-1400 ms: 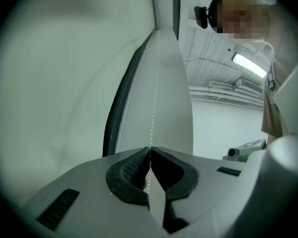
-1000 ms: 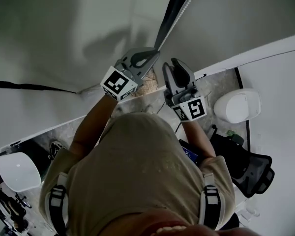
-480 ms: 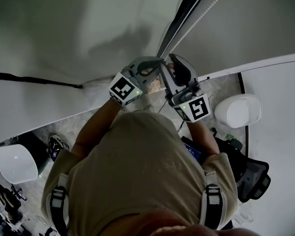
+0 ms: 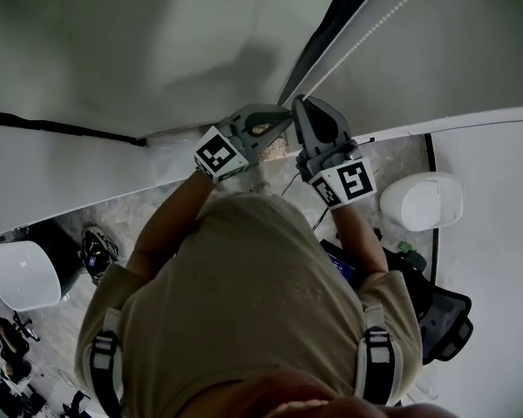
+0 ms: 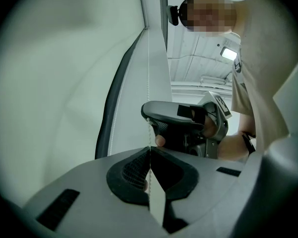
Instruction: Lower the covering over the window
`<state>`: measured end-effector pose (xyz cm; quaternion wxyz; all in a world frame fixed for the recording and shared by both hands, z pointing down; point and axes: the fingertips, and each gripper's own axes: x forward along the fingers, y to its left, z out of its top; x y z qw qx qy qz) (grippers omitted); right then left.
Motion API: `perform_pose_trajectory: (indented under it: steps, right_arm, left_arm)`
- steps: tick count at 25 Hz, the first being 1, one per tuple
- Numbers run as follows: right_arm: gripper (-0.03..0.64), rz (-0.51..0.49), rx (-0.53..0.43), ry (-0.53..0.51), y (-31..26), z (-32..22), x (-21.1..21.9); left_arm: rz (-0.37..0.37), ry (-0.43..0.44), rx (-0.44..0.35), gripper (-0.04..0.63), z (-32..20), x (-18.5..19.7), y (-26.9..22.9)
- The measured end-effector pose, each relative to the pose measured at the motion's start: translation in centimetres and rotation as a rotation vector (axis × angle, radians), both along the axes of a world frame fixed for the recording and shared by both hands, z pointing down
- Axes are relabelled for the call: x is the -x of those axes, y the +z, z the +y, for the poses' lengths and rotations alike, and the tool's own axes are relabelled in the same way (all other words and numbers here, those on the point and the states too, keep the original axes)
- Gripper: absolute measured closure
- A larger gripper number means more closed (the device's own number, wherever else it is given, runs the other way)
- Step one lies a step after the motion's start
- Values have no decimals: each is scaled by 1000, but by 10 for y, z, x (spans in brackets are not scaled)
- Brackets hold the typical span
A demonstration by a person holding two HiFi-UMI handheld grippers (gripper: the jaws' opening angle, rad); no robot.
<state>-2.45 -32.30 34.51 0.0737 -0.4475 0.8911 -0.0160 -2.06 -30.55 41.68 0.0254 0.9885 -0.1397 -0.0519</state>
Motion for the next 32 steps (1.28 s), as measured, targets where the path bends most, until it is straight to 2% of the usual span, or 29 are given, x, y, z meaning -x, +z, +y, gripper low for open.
perform_pose_trajectory:
  steps: [5,8,11,14,15,16,17,19,21,23,25,26,27,29,32]
  right_arm:
    - [607,-11,-34,19,0,11,2]
    - [607,-25,-57,50,1,20,-6]
    - [607,-35,-22,67,19,23,-19]
    - [607,-38,34,73,42,30,-32]
    - [607,-41,39,74,44,33,-36]
    - [607,-48,40,72,43,35,-39]
    - [607,-55,40,69,42,38,-42]
    - [607,-51,48,51,46,41,-42]
    - [607,-18,88,7,65,45,-34]
    - [607,3,156,-61,88,50,-25]
    - [607,-1,206,-115,98,55,-19]
    - [607,0,215,-131,98,57,-21]
    - [607,2,220,-143,97,60,-24]
    - [607,11,224,-163,97,64,-33]
    - [607,53,176,-214,99,71,-43]
  left_arm:
    - [16,11,46,572,12,10,1]
    - [30,39,68,572,24,2,-1]
    - [-18,61,53,572,29,-12,20]
    - [-62,47,46,571,34,-19,40]
    - [-43,42,45,570,36,-16,36]
    - [6,35,61,556,37,-10,26]
    - [73,24,89,495,35,-2,11]
    - [184,-1,109,462,28,13,-23]
    - [201,-6,69,462,25,9,-54]
    - [147,10,11,462,30,-11,-75]
    - [117,18,-8,463,37,-29,-87]
    - [116,4,-5,487,39,-34,-90]
    - [119,-25,1,563,40,-38,-92]
    - [130,-96,1,569,37,-39,-90]
    - [105,-187,-70,571,35,-42,-82]
